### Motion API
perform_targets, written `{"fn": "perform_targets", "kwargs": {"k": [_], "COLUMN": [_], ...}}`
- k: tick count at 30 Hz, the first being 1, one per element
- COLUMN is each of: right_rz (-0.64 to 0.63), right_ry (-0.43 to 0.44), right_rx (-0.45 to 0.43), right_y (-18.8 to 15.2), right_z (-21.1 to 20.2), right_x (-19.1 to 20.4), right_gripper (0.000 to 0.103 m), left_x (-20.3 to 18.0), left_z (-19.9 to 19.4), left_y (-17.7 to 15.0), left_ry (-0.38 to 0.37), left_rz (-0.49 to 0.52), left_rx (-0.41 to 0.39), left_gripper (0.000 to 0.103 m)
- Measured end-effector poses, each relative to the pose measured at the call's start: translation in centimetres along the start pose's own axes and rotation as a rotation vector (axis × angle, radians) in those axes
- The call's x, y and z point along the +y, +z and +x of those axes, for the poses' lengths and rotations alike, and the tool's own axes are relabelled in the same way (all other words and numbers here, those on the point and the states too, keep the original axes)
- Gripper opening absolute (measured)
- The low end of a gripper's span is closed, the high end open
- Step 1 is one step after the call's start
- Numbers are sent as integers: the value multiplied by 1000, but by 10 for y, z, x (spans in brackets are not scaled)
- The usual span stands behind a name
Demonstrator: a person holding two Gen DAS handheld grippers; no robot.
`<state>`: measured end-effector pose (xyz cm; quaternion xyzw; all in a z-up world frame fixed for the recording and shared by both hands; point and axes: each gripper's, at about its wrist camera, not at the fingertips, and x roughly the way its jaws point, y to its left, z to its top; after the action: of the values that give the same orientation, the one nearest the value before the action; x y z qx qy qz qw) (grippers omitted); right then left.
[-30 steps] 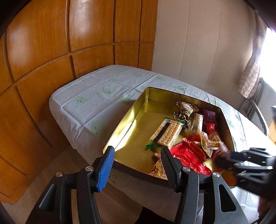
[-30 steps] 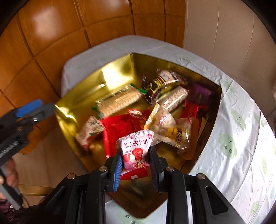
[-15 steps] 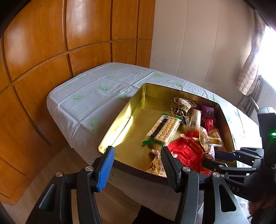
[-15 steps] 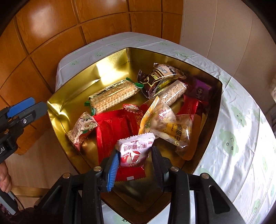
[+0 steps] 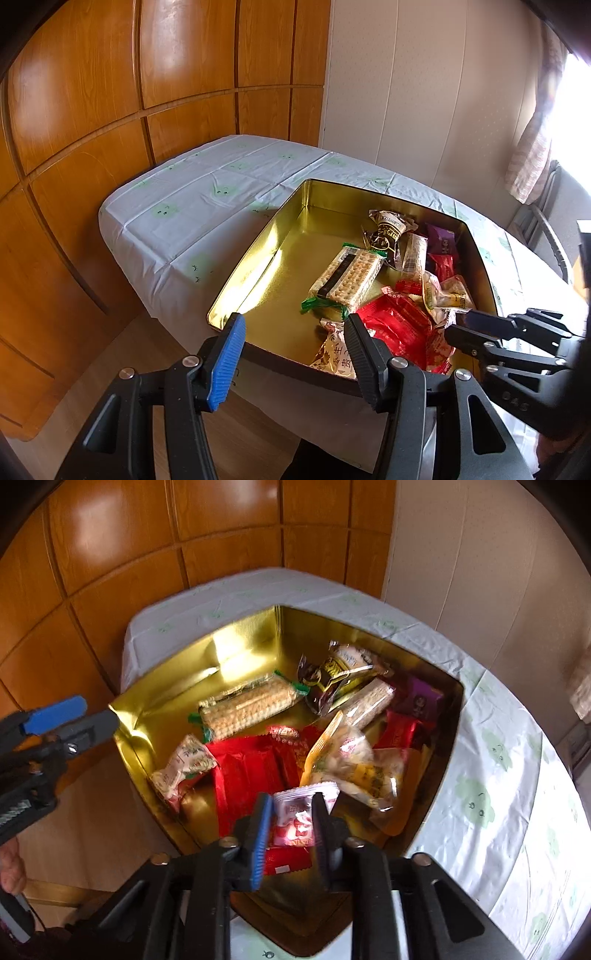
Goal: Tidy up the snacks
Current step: 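Lower the pink candy packet into the tin and open the right gripper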
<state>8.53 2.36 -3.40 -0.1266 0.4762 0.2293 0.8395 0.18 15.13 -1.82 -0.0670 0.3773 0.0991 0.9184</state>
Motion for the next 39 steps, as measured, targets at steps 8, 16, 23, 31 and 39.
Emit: {"fn": "perform_targets", "kwargs": {"k": [8, 16, 23, 31, 39], "right_rz": [30, 109, 198, 301, 313], "right_ry": [-14, -13, -73, -168, -204], "right_rx": [10, -63, -141, -212, -214], "right_y": [-5, -15, -30, -49, -59], "right_z": [6, -17, -43, -69, -73], "right_x": [-5, -6, -10, -23, -23], "right_gripper": [19, 22, 28, 35, 37], "left_x": [-2, -9, -16, -32, -44], "left_z": [-3, -8, -16, -29, -46], "left_y": [0, 0, -2, -7, -11], "left_ry": [0, -7, -7, 7, 12], "left_rz": [8, 22, 41, 68, 84], "left_rx": [-6, -15, -42, -94, -154], "left_gripper": [59, 61, 67, 80, 97]}}
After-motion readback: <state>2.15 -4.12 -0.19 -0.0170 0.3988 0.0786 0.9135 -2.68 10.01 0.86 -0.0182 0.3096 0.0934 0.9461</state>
